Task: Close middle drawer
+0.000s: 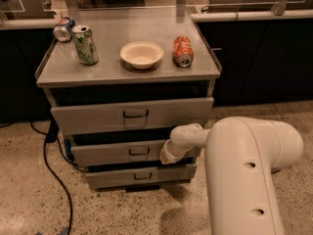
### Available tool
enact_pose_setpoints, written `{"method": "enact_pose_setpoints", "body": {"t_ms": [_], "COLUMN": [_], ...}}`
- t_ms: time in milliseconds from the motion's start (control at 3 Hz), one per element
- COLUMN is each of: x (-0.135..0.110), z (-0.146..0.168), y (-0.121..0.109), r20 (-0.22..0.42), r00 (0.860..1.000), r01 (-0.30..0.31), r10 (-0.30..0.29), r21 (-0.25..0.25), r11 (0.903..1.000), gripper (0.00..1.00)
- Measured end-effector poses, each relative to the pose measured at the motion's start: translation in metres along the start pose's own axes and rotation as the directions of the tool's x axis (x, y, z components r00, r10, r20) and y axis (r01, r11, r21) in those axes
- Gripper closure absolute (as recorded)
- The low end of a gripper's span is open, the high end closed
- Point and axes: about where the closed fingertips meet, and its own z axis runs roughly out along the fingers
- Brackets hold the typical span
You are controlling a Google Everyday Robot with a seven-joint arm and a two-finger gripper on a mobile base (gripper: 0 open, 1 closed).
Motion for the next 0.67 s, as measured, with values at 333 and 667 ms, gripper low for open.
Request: {"method": "enact_pose_setpoints", "body": {"t_ms": [333,667], "x": [0.0,0.0], "z": [0.0,0.0], "y": [0.0,0.0], "r20": [0.0,0.0], "r00": [1.0,1.0], "r01": [0.0,0.0], "r10": [0.0,0.0], "r21": [0.0,0.0], "r11": [1.0,1.0], "gripper": [0.82,0.59]}}
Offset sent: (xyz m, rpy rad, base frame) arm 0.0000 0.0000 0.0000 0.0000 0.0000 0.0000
